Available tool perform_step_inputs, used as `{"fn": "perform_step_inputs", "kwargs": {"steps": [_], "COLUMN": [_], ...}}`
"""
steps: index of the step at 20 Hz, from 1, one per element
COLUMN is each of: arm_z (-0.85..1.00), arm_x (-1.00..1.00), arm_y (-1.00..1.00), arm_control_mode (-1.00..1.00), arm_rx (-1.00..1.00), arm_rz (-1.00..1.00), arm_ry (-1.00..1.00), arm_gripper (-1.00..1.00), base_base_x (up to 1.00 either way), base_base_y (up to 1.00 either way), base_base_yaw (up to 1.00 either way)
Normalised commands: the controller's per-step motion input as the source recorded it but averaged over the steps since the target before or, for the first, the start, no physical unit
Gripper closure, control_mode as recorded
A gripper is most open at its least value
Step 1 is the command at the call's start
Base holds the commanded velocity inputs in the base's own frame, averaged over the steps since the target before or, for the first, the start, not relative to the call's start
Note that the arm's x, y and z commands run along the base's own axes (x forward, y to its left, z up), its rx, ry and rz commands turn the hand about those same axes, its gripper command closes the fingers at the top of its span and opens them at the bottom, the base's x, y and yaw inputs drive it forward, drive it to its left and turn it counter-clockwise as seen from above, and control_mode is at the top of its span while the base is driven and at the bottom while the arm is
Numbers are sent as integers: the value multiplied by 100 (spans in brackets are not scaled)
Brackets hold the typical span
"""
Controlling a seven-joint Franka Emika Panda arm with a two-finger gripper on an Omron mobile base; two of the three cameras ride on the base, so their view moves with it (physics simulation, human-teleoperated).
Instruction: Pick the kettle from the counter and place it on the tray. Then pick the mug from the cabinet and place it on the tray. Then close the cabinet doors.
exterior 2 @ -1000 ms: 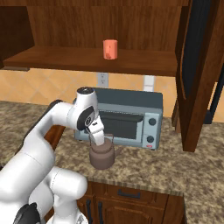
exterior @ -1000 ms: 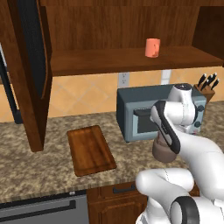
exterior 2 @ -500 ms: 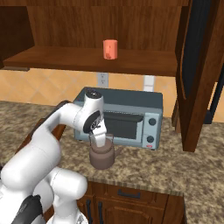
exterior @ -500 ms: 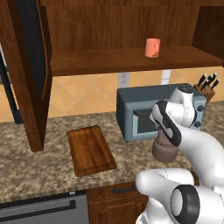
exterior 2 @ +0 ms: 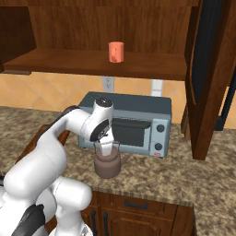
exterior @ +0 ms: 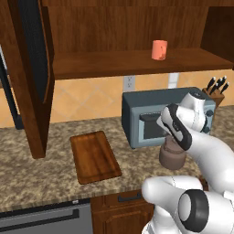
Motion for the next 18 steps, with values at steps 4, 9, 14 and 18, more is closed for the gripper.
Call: {"fn": "perform_step_inputs", "kwargs": {"steps": [4, 9, 14, 18], "arm_z": [0, 0, 8, 31], "arm_x": [0, -1, -28, -50], "arm_y": [0, 2, 25, 92], "arm_control_mode": [-100, -100, -100, -100], "arm_rx": [0, 0, 0, 0], "arm_rz": [0, 0, 0, 0], "arm_ry": [-1, -6, -9, 0], "arm_gripper": [100, 100, 100, 100], "base_base_x": [0, 0, 0, 0], "base_base_y": [0, 0, 0, 0], "base_base_yaw": [0, 0, 0, 0]}}
